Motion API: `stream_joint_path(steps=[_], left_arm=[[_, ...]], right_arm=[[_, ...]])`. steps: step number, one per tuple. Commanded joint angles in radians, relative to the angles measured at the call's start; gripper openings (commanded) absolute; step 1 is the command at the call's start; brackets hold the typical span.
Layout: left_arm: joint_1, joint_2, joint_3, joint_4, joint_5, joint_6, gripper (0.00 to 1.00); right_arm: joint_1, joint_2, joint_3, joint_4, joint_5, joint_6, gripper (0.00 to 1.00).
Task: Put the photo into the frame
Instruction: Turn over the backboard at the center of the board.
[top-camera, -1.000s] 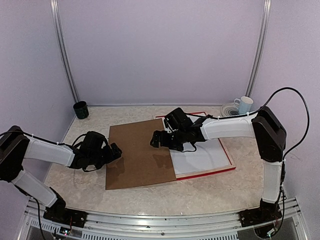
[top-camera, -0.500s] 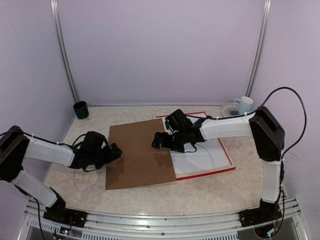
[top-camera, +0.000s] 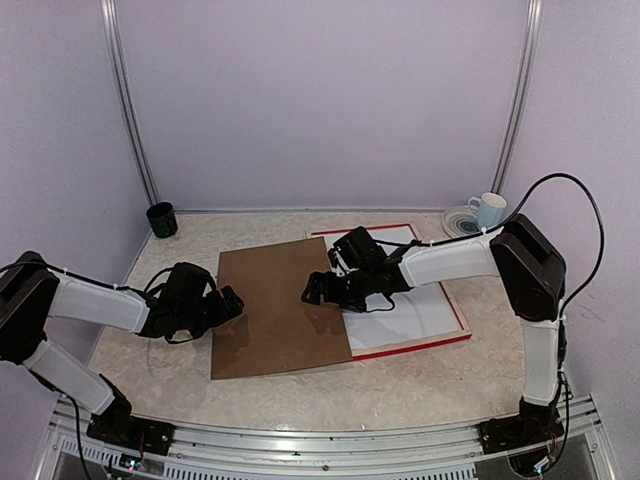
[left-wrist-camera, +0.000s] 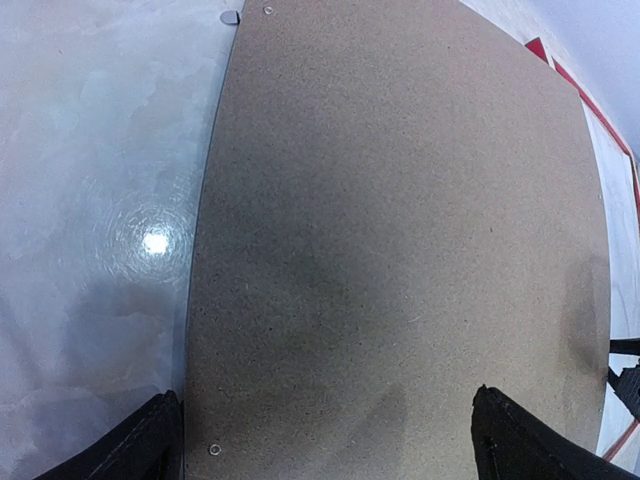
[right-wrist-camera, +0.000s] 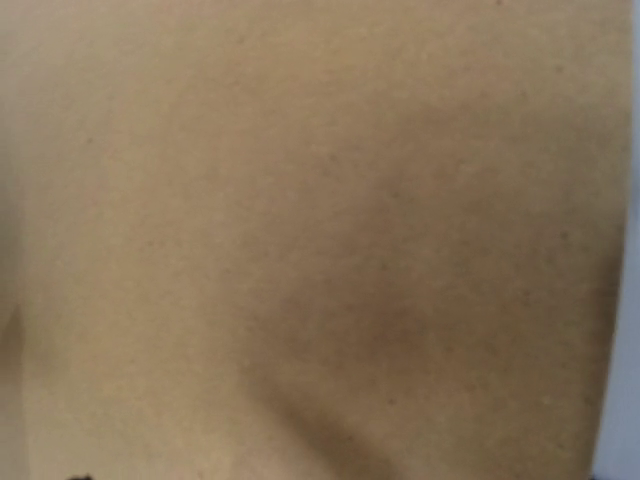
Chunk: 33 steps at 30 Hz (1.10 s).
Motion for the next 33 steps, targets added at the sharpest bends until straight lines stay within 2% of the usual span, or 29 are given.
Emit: stream_joint_path(steps=[1,19,33], left_arm=[[-0.009,0.03,0.001,-0.043,0.017,-0.001,0.99],[-0.009,0.023,-0.008,-0.026,0.032,-0.003,0.99],[-0.008,-0.084,-0.002,-0.068,0.019,-0.014,0.99]], right_arm=[[-0.007,-0.065,-0.033,0.094,-0.096,-0.019,0.98],[-0.007,-0.206,-0.062,0.301,-0.353,0.075,0.96],[0.073,-0.156,0.147,0.317,-0.466,0.105,0.95]])
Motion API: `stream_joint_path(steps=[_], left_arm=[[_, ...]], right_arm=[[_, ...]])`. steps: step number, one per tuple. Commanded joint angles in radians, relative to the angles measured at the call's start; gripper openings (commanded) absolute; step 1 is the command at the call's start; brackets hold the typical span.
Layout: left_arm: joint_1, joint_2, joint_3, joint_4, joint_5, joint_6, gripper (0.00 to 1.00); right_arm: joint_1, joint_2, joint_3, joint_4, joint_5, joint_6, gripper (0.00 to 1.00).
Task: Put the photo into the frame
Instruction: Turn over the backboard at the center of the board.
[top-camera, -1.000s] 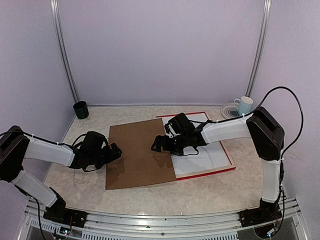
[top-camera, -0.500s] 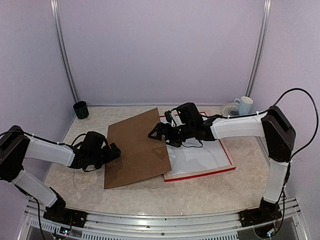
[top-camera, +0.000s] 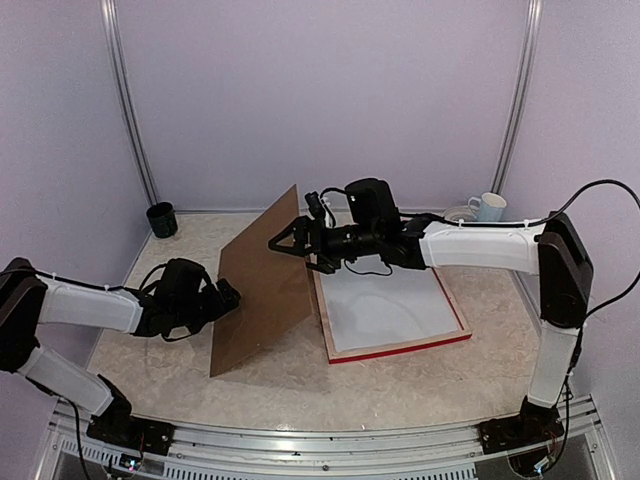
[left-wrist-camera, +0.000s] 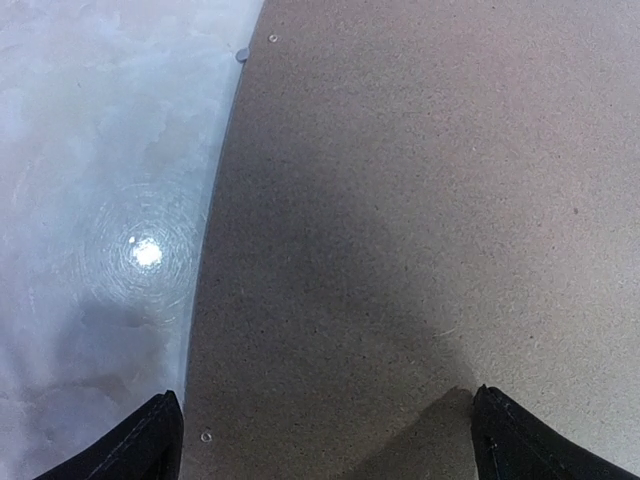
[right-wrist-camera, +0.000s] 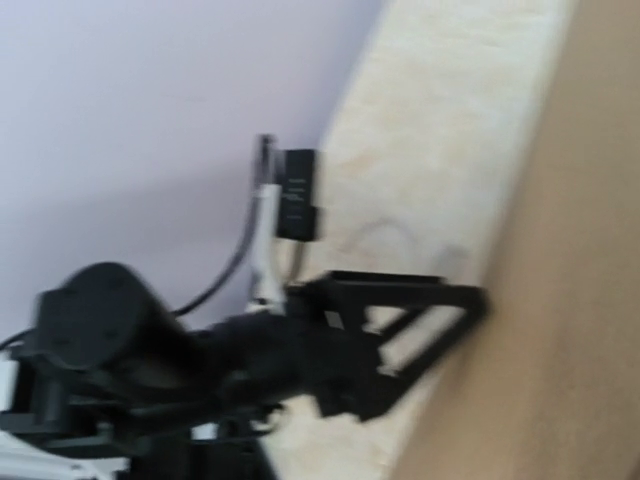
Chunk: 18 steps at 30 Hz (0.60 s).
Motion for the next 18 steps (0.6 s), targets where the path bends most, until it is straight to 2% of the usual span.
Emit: stream_joint_path(steps=[1,18], left_arm=[[-0.01,-0.05,-0.003,-0.062,0.037,0.006,0.99],[0.101,-0.141,-0.041,-0.084,0.025,0.03,0.99]], right_arm=[[0.06,0.016,0.106,0.071,-0.104,0.012,0.95],[0.119,0.184,0.404,-0.028,-0.117,-0.013,0.95]])
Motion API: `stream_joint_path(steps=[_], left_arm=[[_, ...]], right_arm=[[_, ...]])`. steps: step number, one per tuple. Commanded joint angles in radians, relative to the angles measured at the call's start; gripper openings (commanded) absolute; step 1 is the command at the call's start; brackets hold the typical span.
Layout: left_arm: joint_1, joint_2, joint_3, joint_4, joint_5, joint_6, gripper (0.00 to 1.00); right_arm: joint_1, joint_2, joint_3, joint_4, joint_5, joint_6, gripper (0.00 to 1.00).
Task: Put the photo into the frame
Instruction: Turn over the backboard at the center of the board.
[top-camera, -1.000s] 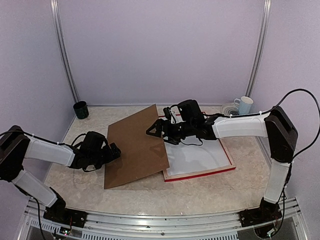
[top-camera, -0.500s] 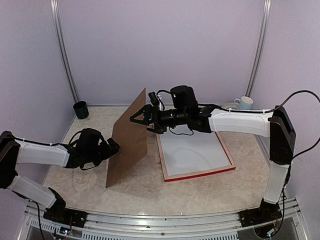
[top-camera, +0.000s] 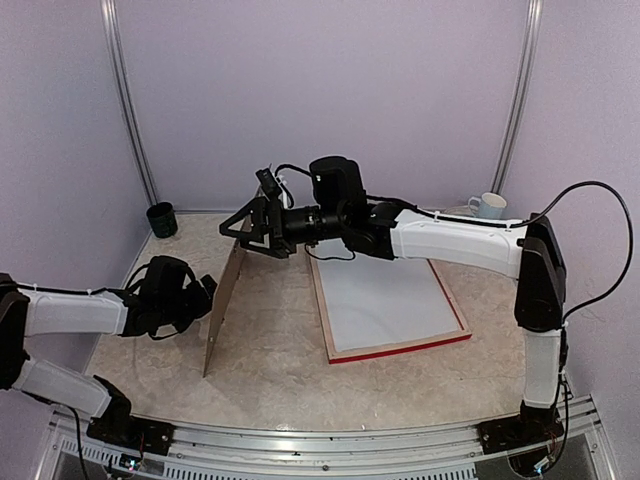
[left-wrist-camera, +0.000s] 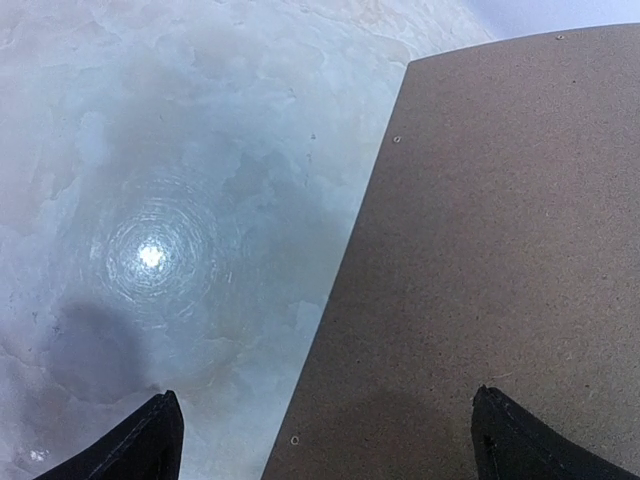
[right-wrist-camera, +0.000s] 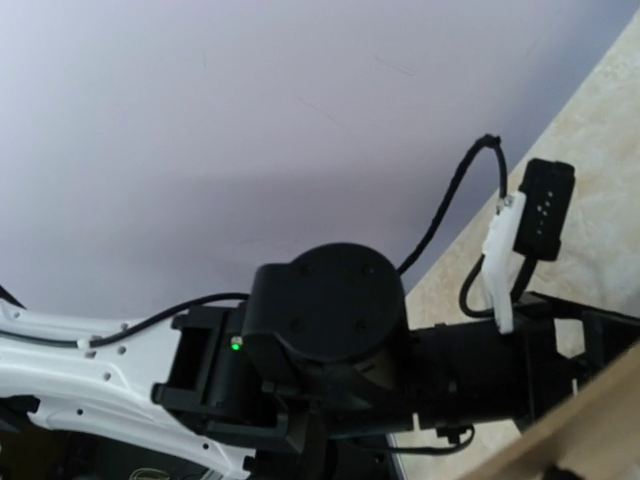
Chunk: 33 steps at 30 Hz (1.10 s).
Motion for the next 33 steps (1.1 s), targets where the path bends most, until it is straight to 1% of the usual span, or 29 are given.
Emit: stream_joint_path(steps=[1,7,12,17,23,28,33], left_arm=[[0.021,-0.019,-0.012,-0.013,0.014,0.022,0.99],[0.024,-0.019,-0.028,0.007,0.023,0.017,0.99],[-0.001,0.005,-0.038,0.039,0.031,0.001,0.99],[-0.03,0.028,-0.057,0.116,0.064,-0.008,0.99],[-0.054,0.055,-0.043,0.144,0.068,-0.011,0.99],[-0.059,0.08,-0.023,0.165,0.073,-0.007,0.99],[-0.062,0.101,0.013,0.172,0.076,0.005,0.99]], right_arm=[[0.007,0.065,0.092,-0.024,-0.011,-0.012,0.95],[0.008,0.119,0.161,-0.05,-0.008,-0.021,0.95],[0.008,0.142,0.196,-0.061,-0.008,-0.027,0.95],[0.006,0.14,0.209,-0.071,-0.007,-0.041,0.95],[0.006,0.12,0.183,-0.071,-0.012,-0.055,0.95],[0.008,0.09,0.114,-0.027,-0.021,-0.041,0.95],[0.009,0.069,0.091,-0.008,-0.028,-0.037,0.95]])
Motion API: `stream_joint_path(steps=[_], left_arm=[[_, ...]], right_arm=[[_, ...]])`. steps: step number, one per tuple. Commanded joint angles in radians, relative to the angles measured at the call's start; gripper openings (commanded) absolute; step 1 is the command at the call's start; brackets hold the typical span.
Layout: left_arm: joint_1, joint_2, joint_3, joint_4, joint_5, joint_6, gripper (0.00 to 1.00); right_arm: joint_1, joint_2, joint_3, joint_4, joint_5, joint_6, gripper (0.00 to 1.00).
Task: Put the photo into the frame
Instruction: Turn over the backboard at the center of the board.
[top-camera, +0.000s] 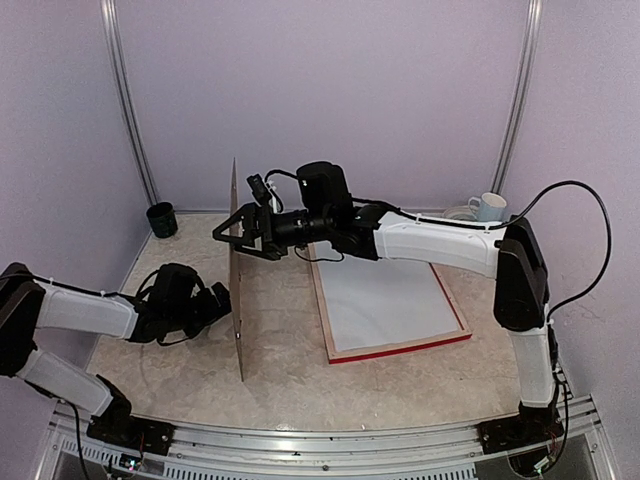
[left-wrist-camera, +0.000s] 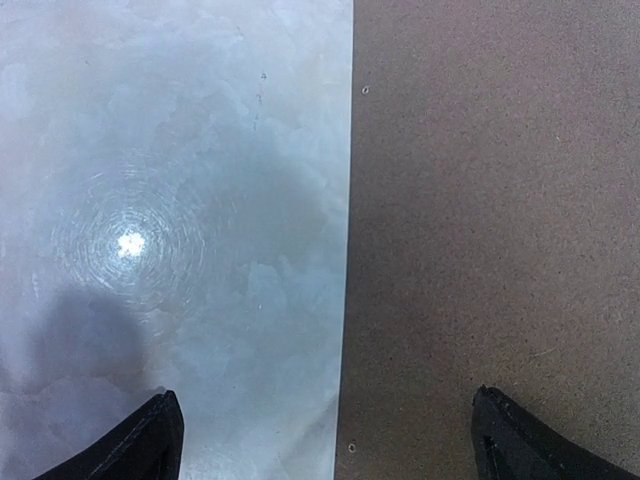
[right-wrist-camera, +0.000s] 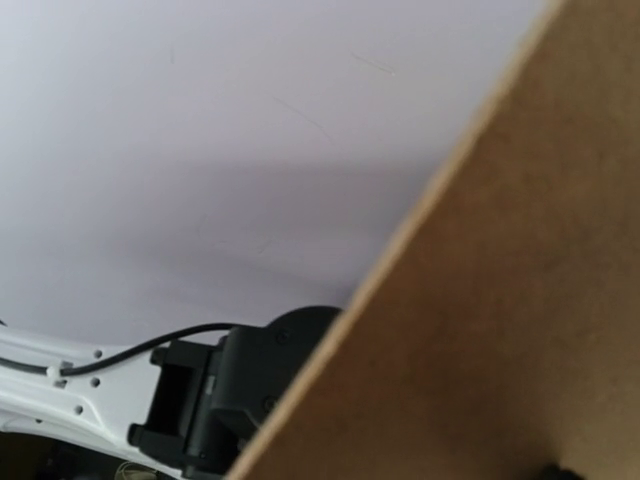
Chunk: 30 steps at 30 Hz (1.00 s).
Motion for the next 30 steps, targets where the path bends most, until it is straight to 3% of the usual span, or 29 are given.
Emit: stream_joint_path(steps=[1,17,30], left_arm=[[-0.014,0.023,0.054,0.043,0.029,0.015,0.99],[-0.062,0.078,0.155,0.041,0.025,0.013,0.99],[0.019,-0.073,0.205,-0.07,-0.043,0.072,0.99]], right_arm=[[0.009,-0.053,-0.035,0.022,-0.018,-0.007,0.95],[0.009,-0.104,-0.102,0.117,-0.055,0.027,0.95],[-0.008,-0.123,-0.24,0.152,-0.032,0.027,0.95]])
